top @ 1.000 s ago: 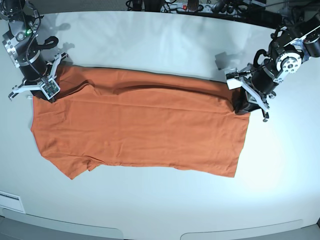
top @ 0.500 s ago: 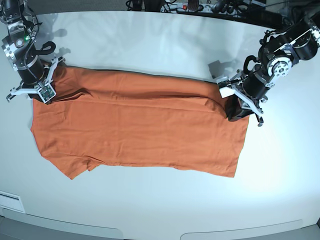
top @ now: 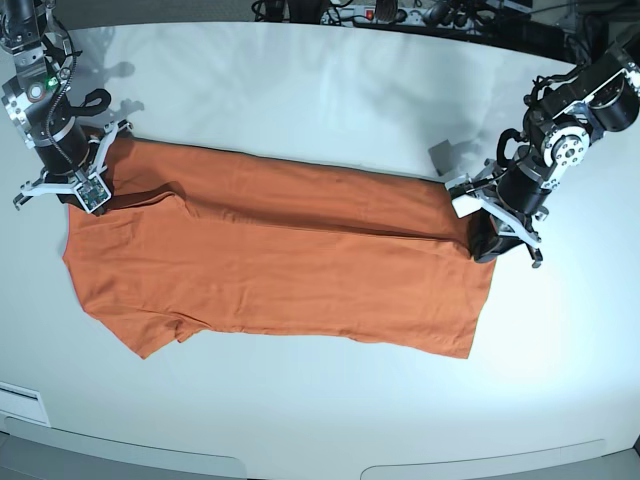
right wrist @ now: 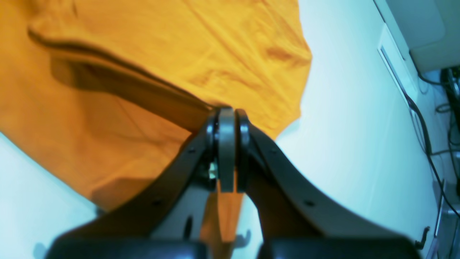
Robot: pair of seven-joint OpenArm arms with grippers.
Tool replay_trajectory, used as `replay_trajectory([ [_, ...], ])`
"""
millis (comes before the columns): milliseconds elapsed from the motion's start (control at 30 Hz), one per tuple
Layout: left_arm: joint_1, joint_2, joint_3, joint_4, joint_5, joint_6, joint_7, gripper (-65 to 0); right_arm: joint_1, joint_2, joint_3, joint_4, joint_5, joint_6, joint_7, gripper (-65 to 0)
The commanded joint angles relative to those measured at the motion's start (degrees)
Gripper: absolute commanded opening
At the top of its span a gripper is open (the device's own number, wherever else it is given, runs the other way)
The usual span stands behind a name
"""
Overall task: Fold the T-shirt properly
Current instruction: 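Shift both grippers along the shirt edge, regrasping the fabric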
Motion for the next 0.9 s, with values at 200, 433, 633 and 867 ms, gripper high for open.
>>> replay_trajectory([
  [200,-0.9,1.0,-0.5,0.6,-3.7,1.3,-0.7,-65.0,0.3,0.8,0.6,0.7,0.3,-0.3,1.3,-65.0],
  [433,-0.9,1.6,-0.5,0.6,-3.7,19.3,-0.7,-38.5,0.3,0.8,0.6,0.8,1.0,-6.3,1.0,-32.1],
  [633,-0.2,1.6,-0.5,0.6,-4.1,26.2,1.0,-65.0,0.3,0.8,0.6,1.3,0.9,-9.4,-0.3,-65.0],
  [867,0.8,2.1,-0.5,0.6,-10.8,14.9,-1.7,-65.0,0.1,-0.3,0.6,1.4,3.0,-4.0,-1.5,-65.0],
])
